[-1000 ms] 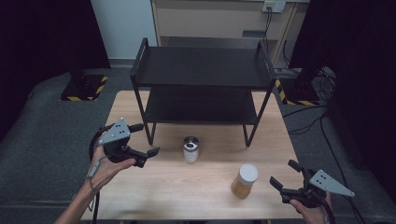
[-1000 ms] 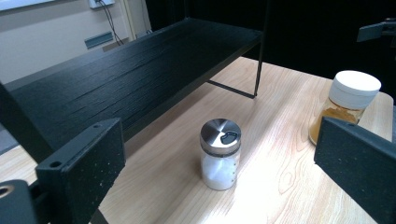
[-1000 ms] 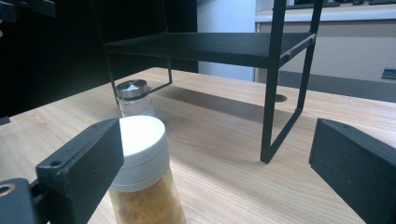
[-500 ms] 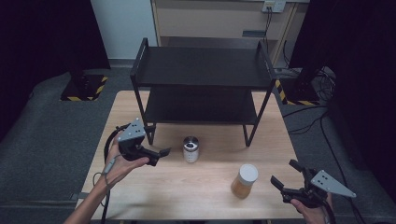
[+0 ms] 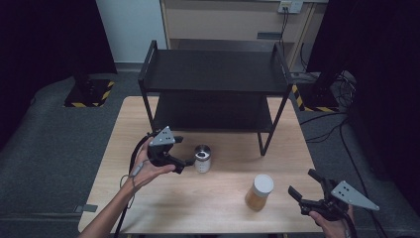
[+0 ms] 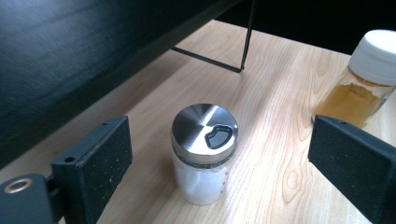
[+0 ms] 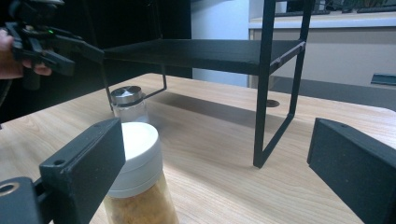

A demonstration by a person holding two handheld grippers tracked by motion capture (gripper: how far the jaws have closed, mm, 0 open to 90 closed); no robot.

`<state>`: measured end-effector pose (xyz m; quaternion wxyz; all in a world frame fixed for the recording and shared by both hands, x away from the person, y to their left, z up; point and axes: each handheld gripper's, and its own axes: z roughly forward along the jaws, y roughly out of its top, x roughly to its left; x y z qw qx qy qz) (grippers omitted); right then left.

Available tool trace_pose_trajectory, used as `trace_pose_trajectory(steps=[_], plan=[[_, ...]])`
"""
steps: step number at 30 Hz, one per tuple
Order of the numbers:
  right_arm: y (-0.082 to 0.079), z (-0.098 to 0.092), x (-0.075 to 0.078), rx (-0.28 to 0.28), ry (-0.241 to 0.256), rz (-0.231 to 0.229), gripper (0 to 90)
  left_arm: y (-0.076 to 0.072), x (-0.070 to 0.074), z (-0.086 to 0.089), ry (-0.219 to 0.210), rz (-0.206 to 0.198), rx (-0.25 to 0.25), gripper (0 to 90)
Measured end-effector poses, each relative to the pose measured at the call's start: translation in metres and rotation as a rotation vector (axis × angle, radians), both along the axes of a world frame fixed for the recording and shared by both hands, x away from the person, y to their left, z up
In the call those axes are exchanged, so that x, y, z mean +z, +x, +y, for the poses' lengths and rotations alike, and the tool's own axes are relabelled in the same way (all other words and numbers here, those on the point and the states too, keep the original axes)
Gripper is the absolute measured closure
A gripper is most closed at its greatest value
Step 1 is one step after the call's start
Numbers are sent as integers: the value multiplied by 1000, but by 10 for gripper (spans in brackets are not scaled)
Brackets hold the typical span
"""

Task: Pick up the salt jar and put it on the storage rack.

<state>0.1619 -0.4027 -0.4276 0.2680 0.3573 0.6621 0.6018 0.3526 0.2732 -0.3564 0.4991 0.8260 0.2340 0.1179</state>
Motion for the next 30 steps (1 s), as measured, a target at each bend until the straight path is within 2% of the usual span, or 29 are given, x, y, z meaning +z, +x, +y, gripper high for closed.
trace_pose_trajectory(steps=[4,12,15,17,22,27,30], plan=[[-1,0,0,-2,2,-3,47,13,-9,-4,2,14,-22,63],[-1,0,0,-6,2,-8,49,30,-22,-18,11,44,-33,72],[-2,0,0,-5,2,-9,50,34,-26,-24,29,46,-38,79],[-2,0,0,-5,4,-9,50,37,-30,-26,22,56,-37,84],[-2,0,0,-7,5,-9,51,40,-38,-33,21,47,-42,102],[-2,0,0,-6,3,-11,51,43,-44,-40,41,49,-40,139],[-1,0,-1,-6,5,-9,51,46,-48,-39,23,54,-39,178]])
